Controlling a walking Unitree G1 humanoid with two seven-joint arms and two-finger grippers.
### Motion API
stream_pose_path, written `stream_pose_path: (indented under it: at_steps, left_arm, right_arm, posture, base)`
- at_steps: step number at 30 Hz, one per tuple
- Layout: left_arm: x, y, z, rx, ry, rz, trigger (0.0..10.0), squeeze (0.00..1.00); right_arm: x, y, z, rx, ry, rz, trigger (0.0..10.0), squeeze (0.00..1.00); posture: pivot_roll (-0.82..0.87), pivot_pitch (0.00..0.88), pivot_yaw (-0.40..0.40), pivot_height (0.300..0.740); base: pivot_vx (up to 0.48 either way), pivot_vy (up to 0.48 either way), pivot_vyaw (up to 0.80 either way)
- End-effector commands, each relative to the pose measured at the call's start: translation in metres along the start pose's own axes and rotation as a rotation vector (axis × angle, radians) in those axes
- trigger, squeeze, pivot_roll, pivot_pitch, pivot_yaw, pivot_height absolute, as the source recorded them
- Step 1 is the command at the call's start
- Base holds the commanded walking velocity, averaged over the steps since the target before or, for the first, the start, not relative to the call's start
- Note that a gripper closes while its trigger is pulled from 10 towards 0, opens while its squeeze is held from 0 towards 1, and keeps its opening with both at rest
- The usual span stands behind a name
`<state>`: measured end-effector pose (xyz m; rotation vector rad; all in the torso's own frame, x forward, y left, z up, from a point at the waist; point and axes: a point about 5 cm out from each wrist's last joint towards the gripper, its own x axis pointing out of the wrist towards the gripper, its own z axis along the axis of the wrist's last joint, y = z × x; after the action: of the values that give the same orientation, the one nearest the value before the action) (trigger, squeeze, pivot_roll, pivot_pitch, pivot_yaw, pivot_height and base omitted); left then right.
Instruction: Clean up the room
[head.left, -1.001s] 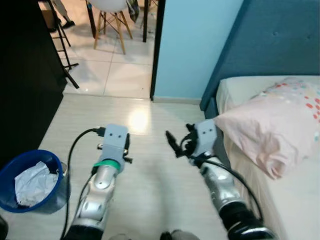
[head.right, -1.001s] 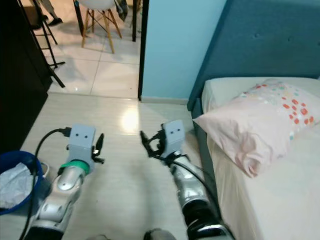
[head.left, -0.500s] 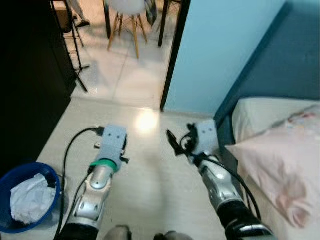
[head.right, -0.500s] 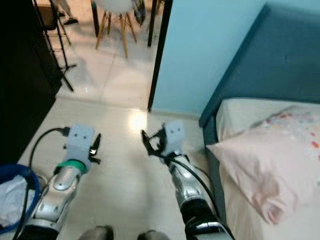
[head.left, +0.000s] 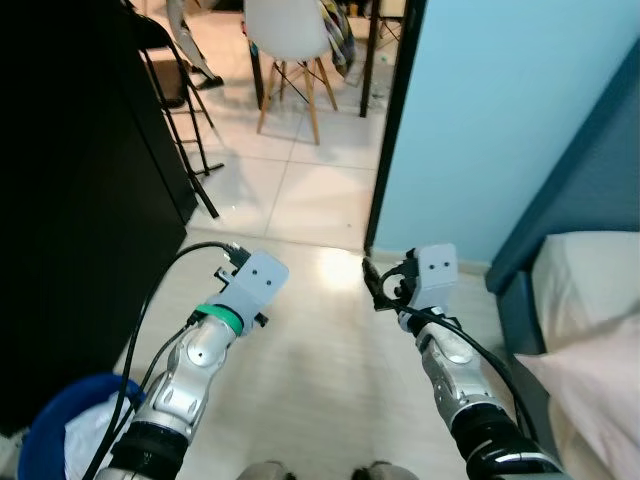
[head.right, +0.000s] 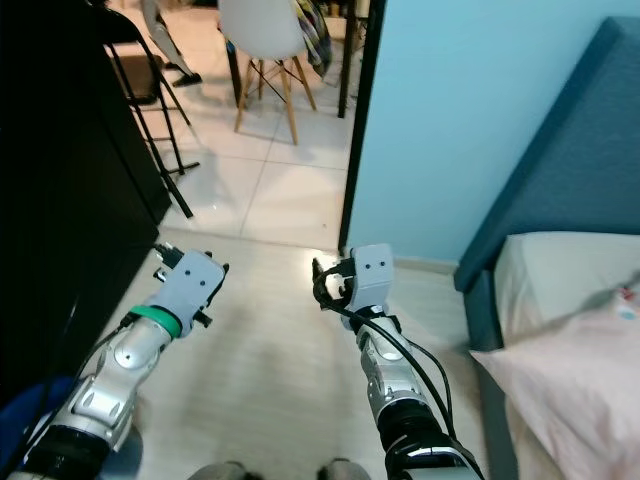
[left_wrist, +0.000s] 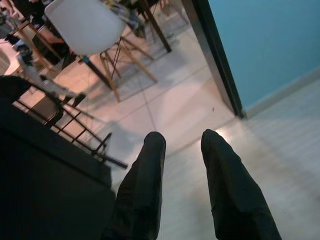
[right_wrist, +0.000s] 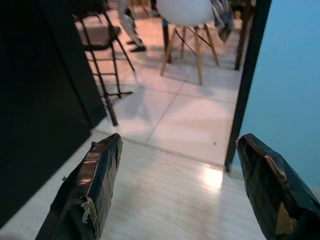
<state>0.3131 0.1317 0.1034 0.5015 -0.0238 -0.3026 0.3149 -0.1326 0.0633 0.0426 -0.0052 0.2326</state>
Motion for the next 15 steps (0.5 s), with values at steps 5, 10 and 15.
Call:
stream_pose_path:
  at_steps: [5, 10, 15]
  left_arm:
    - [0.009, -0.009, 0.004, -0.055, -0.02, -0.016, 10.0, 0.0]
    - [0.012, -0.012, 0.007, -0.093, -0.028, -0.012, 10.0, 0.0]
    - [0.014, -0.014, 0.006, -0.133, -0.031, -0.012, 10.0, 0.0]
  right_arm:
    - [-0.009, -0.02, 0.001, -0.07, -0.001, -0.028, 10.0, 0.0]
    - [-0.012, -0.028, -0.001, -0.082, 0.015, -0.039, 10.0, 0.0]
    - [-0.012, -0.031, 0.001, -0.107, 0.015, -0.057, 10.0, 0.0]
  posture:
    - [-0.05, 0.0, 0.083, 0.74]
    - [-0.06, 0.0, 0.064, 0.74]
    - [-0.06, 0.0, 0.06, 0.74]
  base:
    - [0.48, 0.0, -0.23]
    - [0.48, 0.0, -0.75]
    - [0.48, 0.0, -0.78]
